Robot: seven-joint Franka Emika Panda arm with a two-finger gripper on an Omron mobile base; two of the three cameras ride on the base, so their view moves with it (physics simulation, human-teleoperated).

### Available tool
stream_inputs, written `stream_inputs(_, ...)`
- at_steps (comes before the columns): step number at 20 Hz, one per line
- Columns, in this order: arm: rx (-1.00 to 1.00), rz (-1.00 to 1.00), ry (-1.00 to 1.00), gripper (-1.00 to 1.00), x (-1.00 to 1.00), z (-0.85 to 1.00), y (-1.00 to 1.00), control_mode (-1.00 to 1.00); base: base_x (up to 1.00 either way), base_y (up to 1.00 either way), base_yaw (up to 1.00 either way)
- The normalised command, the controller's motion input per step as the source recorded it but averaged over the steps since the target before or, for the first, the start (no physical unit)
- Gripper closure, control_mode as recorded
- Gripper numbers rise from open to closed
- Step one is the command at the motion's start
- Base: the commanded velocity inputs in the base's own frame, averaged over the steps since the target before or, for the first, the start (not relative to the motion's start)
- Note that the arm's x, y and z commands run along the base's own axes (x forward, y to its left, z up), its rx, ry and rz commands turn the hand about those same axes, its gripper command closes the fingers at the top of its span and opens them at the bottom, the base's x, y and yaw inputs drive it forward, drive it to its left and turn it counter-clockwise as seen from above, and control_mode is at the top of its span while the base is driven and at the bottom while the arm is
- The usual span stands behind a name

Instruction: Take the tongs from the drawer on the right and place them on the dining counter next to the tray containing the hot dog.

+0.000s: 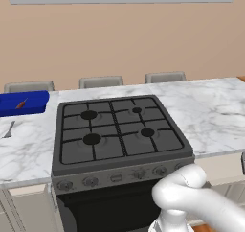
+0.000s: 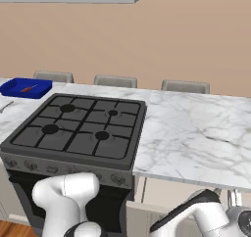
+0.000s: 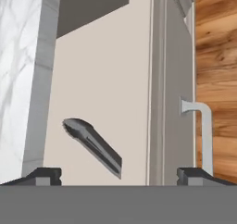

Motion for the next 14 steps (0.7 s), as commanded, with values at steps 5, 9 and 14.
stream_inputs(5,0.0,0.0,0.18,-1.0,0.27,-0.09,0.11,-1.0,0.0,0.0,0.0)
stream_inputs(9,0.0,0.0,0.21,-1.0,0.13,-0.1,0.13,-1.0,0.0,0.0,0.0)
stream_inputs(14,0.0,0.0,0.22,-1.0,0.0,-0.19,0.02,-1.0,0.0,0.0,0.0)
